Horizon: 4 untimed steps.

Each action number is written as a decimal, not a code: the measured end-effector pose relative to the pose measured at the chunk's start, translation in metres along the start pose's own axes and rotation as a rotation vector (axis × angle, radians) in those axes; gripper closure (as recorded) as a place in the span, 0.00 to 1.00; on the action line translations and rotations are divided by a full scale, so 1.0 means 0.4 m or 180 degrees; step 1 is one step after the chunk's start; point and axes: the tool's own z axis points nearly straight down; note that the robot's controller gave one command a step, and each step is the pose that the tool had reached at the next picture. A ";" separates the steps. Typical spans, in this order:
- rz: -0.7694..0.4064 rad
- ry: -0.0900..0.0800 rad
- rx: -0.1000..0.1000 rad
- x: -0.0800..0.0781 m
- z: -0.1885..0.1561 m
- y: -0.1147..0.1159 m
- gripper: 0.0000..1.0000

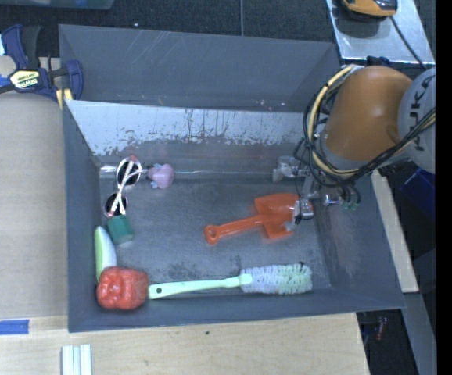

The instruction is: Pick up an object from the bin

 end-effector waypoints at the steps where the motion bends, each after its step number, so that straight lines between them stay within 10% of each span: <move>1: -0.0981 0.0012 -0.0018 -0.043 0.099 0.007 0.00; 2: -0.0820 -0.0009 -0.0005 -0.043 0.123 0.000 1.00; 4: -0.0813 -0.0007 -0.0006 -0.043 0.070 0.000 1.00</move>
Offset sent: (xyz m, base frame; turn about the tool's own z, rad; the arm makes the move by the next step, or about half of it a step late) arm 0.0163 0.0012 -0.0507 -0.2609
